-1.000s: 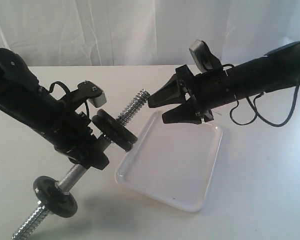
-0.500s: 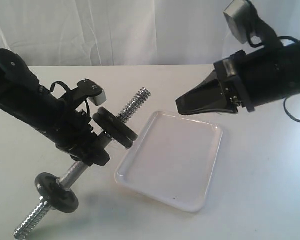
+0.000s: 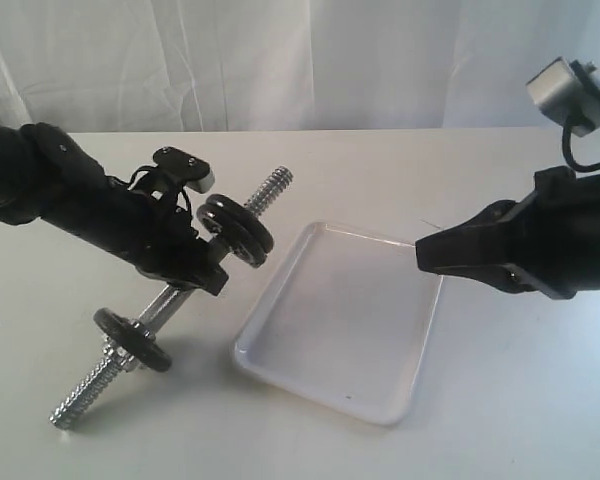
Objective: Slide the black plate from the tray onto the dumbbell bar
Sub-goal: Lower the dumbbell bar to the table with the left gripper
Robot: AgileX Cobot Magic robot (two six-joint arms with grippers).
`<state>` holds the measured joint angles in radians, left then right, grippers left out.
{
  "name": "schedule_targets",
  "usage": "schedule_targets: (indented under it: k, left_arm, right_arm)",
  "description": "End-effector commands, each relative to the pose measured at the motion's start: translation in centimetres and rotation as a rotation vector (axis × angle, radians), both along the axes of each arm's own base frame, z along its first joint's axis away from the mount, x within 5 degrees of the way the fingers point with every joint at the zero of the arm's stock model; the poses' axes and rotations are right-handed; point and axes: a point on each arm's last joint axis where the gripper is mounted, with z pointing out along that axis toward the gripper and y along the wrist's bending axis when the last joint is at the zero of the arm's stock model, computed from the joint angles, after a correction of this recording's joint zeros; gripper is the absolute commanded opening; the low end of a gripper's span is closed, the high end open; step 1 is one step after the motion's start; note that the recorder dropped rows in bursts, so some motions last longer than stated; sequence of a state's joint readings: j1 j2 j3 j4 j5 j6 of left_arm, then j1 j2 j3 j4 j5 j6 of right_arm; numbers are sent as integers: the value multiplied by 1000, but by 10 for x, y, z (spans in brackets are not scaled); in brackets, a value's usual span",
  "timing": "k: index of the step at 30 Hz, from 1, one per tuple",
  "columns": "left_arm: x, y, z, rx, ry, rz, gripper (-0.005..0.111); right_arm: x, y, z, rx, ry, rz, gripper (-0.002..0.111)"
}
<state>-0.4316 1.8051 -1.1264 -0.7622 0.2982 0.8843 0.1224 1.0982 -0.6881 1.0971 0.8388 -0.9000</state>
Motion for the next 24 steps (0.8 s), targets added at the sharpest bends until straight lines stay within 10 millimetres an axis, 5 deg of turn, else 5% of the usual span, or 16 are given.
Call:
schedule_targets:
  k: [1, 11, 24]
  left_arm:
    - [31, -11, 52, -173, -145, 157, 0]
    - [72, -26, 49, -220, -178, 233, 0]
    - [80, -29, 24, -204, -131, 266, 0]
  right_arm:
    - [1, -4, -6, -20, -22, -60, 0]
    - [2, -5, -6, -14, -23, -67, 0]
    - [2, -4, -6, -9, -15, -68, 0]
